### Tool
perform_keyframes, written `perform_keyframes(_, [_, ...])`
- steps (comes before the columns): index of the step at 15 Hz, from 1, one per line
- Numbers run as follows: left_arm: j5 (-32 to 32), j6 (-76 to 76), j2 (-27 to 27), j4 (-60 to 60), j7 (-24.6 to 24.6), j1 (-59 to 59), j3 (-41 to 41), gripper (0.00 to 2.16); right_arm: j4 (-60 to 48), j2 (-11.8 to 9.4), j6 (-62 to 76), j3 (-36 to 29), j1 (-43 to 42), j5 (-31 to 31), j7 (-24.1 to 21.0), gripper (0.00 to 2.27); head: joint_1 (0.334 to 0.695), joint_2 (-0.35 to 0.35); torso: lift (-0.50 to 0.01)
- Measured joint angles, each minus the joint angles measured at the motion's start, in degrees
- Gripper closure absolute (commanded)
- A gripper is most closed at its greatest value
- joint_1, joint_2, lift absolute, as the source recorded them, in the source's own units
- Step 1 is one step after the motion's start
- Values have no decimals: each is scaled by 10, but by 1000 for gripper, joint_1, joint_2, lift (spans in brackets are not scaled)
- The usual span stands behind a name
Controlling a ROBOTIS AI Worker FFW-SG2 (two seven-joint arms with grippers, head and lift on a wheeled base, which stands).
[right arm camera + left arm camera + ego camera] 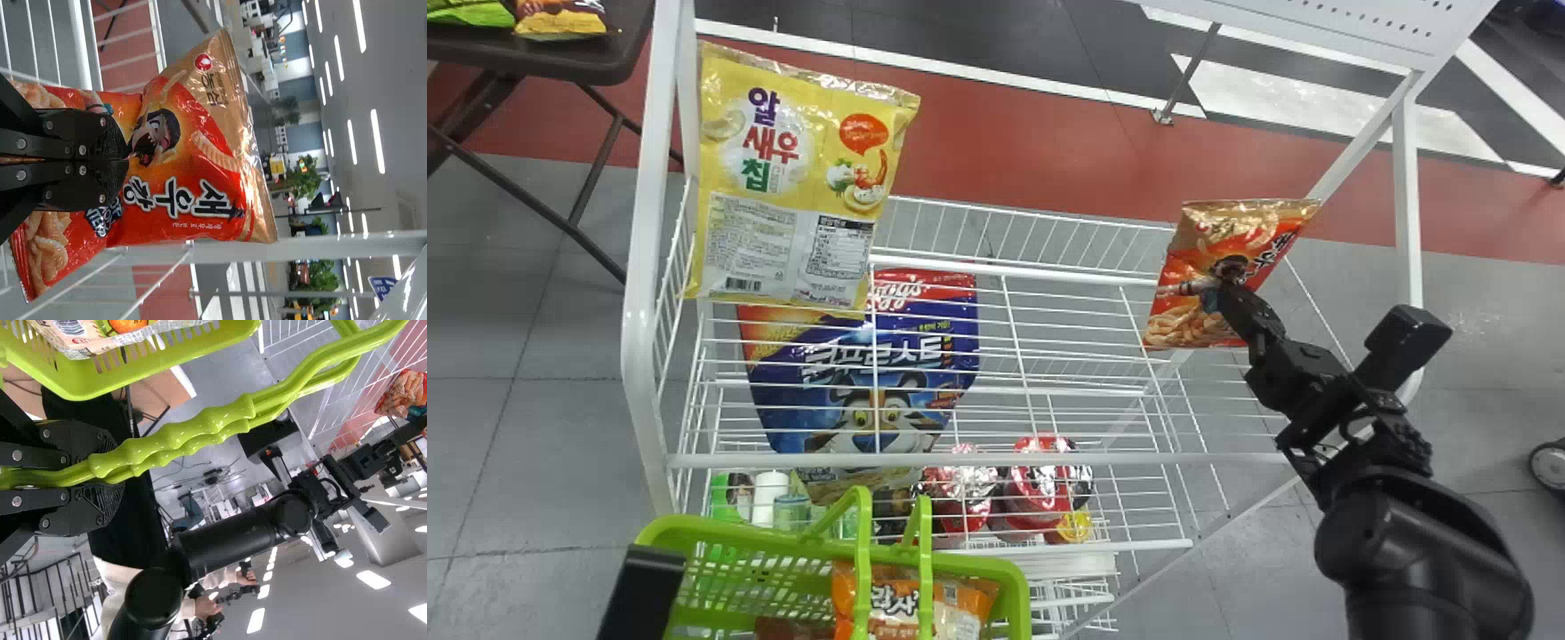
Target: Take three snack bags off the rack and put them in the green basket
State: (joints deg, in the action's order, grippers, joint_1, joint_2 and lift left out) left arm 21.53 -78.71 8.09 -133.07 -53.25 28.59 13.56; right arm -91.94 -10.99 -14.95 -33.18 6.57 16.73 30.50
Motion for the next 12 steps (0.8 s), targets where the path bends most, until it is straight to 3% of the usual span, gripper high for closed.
perform_keyframes(3, [0, 0, 0, 0, 2, -1, 0, 1592, -105, 14, -24, -4, 63, 38, 25, 2240, 695, -350, -23])
perform_keyframes(7, [0, 0, 0, -1, 3, -2, -1, 1592, -274, 49, -121, -35, 143, 94, 66, 2240, 695, -350, -23])
perform_keyframes(12, [1, 1, 0, -3, 3, -1, -5, 1592, -416, 69, -451, -98, 186, 140, 156, 2243, 695, -350, -23])
